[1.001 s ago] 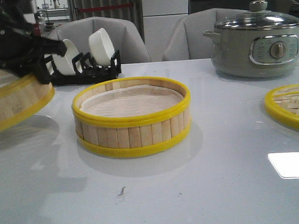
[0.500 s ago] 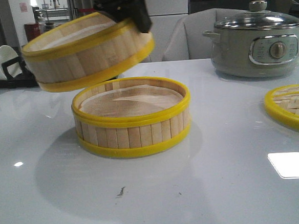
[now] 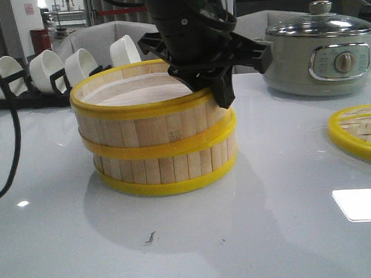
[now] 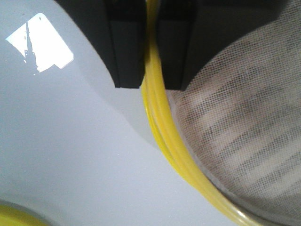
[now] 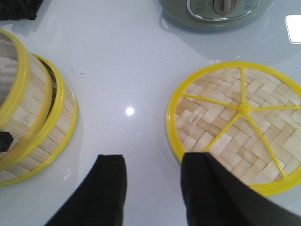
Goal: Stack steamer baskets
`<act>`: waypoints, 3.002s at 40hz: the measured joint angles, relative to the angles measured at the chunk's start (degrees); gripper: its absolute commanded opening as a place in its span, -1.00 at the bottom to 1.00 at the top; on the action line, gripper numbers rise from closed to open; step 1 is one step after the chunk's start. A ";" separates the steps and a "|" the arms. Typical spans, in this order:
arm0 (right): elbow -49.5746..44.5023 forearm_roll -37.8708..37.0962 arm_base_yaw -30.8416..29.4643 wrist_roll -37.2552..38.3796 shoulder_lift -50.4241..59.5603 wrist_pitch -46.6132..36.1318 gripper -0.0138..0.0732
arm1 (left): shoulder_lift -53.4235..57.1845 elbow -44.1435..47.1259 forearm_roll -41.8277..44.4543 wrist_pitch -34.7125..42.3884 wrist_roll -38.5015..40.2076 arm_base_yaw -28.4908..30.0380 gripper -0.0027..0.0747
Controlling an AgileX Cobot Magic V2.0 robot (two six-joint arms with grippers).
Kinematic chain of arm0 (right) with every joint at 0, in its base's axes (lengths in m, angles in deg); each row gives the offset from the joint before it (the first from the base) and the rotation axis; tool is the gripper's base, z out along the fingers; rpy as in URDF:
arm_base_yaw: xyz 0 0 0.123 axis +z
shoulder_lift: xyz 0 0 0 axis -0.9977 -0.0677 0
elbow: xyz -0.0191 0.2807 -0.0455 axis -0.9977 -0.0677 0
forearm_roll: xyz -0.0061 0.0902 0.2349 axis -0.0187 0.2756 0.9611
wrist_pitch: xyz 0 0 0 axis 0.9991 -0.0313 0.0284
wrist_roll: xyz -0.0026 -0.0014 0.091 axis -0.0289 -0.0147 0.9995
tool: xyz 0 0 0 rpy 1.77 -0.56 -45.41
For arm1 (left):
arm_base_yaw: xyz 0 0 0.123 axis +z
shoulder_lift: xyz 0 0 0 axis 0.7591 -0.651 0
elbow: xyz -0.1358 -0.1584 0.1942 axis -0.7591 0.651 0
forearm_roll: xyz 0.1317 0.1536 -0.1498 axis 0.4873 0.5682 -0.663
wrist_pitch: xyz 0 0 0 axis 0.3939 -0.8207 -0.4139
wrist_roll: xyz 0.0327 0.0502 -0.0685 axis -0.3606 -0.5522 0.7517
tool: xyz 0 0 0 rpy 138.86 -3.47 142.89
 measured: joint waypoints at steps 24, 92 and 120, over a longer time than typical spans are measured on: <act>0.00 0.00 0.00 0.00 0.00 0.00 0.23 | -1.38 -0.22 1.03 4.04 0.00 0.00 -0.71; 0.00 0.00 0.00 0.00 0.00 0.00 0.23 | -1.50 -8.33 2.39 -6.66 -0.23 0.00 -0.25; 0.00 0.00 0.00 0.00 0.00 0.58 0.23 | 6.76 -16.51 6.21 -7.74 0.81 6.89 -0.69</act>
